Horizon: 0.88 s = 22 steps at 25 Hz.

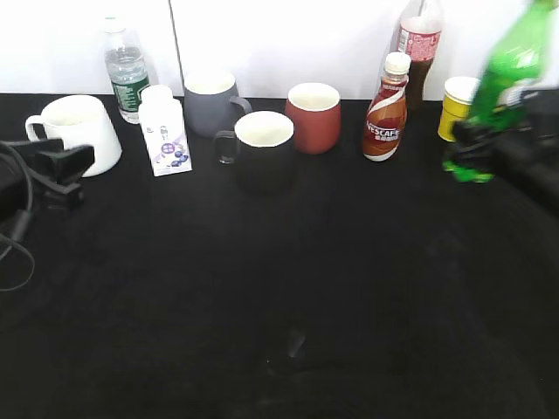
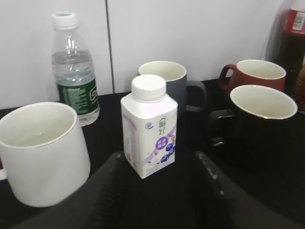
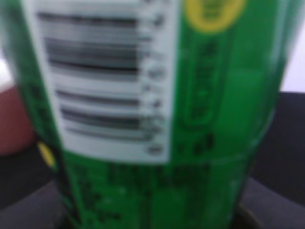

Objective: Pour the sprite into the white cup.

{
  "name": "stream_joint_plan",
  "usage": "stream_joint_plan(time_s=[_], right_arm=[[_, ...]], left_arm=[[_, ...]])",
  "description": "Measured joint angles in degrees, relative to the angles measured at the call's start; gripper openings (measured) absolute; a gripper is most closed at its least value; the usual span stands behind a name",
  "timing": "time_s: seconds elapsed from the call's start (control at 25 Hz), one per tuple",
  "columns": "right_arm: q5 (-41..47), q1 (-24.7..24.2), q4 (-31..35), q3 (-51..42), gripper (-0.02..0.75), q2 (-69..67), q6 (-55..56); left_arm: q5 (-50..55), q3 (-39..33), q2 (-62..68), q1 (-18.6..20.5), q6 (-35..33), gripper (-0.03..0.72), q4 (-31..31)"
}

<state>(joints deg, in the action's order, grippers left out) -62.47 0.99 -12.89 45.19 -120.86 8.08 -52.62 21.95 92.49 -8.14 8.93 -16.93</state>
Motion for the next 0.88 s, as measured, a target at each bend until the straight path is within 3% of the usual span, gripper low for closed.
stream_joint_plan(time_s=[0.24, 0.4, 0.6, 0.68, 0.76, 0.84, 0.88], right_arm=[[-0.2, 0.1, -3.5, 11.0, 0.395, -11.1, 0.0], [0.2, 0.1, -4.8, 11.2, 0.619, -11.3, 0.5], [6.7, 0.1, -3.5, 5.3, 0.640, -4.1, 0.9], [14.6, 0.1, -3.5, 0.6, 0.640, 2.3, 1.7], [29.8, 0.2, -8.2, -0.1, 0.638, 10.1, 10.3], [45.2, 0.4, -22.8, -0.1, 0.630, 16.2, 28.2], [57.0, 2.0, -33.3, -0.1, 0.615, 19.9, 39.8]], left_arm=[[0.4, 0.0, 0.0, 0.0, 0.0, 0.354, 0.0], [0.3, -0.1, 0.0, 0.0, 0.0, 0.354, 0.1], [2.8, -0.1, 0.0, 0.0, 0.0, 0.354, -0.3], [9.3, 0.8, 0.0, 0.0, 0.3, 0.391, -0.3], [22.8, 4.2, -1.6, 0.0, 5.7, 0.453, -1.2], [46.3, 10.3, -3.6, -1.3, 9.1, 0.475, -2.3], [65.2, 14.9, -3.8, -3.3, 9.5, 0.478, -1.9]])
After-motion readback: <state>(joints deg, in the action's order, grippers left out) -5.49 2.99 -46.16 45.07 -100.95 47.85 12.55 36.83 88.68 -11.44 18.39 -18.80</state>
